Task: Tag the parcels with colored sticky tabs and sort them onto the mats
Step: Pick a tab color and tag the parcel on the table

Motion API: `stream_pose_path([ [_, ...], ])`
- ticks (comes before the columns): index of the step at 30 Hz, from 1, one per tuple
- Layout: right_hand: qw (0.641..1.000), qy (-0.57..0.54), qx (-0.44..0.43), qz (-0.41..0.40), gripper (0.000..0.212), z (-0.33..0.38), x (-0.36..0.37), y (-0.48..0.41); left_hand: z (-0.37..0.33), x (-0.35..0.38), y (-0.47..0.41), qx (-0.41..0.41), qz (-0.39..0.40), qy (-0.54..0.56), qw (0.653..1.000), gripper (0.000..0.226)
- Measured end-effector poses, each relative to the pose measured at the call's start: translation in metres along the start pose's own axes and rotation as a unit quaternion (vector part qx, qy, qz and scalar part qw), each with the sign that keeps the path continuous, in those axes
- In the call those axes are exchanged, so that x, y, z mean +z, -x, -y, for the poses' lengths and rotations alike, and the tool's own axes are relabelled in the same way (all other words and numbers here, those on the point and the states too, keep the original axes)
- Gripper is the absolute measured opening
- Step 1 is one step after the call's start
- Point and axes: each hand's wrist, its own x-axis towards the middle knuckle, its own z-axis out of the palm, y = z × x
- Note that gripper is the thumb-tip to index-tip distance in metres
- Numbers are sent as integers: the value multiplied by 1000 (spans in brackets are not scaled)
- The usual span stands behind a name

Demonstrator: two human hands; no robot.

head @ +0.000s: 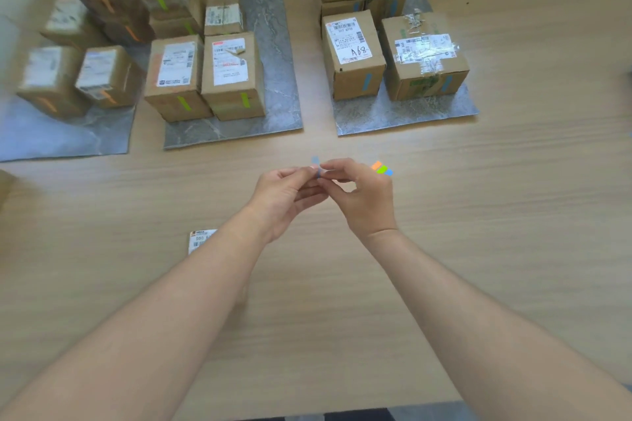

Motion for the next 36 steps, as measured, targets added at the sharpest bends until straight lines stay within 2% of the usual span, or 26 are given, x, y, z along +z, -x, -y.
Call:
stream_pose_path([
  [5,998,14,-62,12,25,46,36,46,7,-70,51,60,7,-33,998,11],
  [9,999,-13,-27,-35,20,81,65,99,23,-132,92,125,-30,-116,985,8],
  [14,999,26,-31,-11,12,109,107,163,53,-202,140,152,-38,-185,970,11],
  [17,998,45,-37,25,25,113,124,183,73,-230,151,162,-43,-211,963,9],
  [21,987,120,-42,96,53,104,137,195,95,-247,158,168,-49,-225,959,8],
  [25,965,194,-47,172,63,91,146,198,124,-252,150,170,-65,-226,957,5],
  [30,925,236,-91,284,59,85,151,191,149,-246,139,171,-78,-198,962,5],
  [36,924,228,-131,278,50,71,153,179,157,-239,123,171,-114,-169,964,13],
])
